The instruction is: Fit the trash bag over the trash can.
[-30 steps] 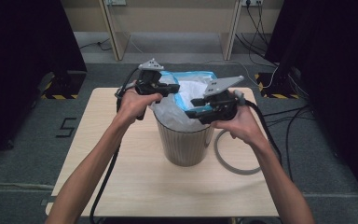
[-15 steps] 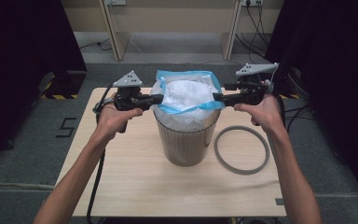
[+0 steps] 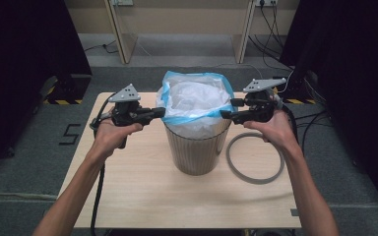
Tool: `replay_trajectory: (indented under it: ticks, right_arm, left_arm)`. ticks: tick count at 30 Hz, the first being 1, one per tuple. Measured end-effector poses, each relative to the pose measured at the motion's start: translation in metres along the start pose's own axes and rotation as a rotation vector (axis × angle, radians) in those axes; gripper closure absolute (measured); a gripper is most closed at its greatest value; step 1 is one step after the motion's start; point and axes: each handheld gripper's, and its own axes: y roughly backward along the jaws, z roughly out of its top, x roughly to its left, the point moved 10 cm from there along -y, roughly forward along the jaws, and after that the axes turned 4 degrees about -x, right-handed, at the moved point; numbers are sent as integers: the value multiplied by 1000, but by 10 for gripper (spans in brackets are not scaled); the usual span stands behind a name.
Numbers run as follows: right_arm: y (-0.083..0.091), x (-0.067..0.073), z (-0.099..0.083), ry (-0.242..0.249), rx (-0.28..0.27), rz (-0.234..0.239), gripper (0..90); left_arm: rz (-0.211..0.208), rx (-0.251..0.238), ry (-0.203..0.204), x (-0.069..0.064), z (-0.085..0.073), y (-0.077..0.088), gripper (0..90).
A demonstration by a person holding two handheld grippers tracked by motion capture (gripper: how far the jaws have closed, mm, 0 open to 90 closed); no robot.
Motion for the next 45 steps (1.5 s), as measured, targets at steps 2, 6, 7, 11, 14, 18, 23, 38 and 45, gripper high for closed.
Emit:
replay_trajectory:
  ticks: [2, 6, 7, 11, 14, 18, 23, 38, 45]
  right_arm:
    - [3, -5, -1, 33, 1, -30, 645]
    - [10, -8, 1, 33, -22, -11, 824]
    - [12, -6, 1, 31, -34, 6, 862]
    - [18, 3, 2, 61, -47, 23, 886]
    - [25, 15, 1, 87, -60, 42, 887]
    - [38, 35, -9, 113, -63, 76, 887]
    - [51, 57, -20, 139, -66, 107, 887]
    - [38, 78, -50, 191, 28, 147, 887]
    - [41, 76, -56, 182, 32, 143, 707]
  left_arm:
    - [-2, -4, 2, -1, 0, 1, 895]
    - [-8, -12, -4, -4, 1, 4, 895]
    - [-8, -14, -5, -4, 1, 4, 895]
    - [-6, -12, -10, -6, 0, 6, 896]
    - [-4, -11, -11, -6, -2, 8, 896]
    - [-19, -7, -10, -10, -5, 14, 897]
    - [-34, 8, -38, -21, -8, 17, 897]
    - [-68, 54, -52, -30, -35, 26, 897]
    - [-79, 66, -11, -23, -51, 21, 897]
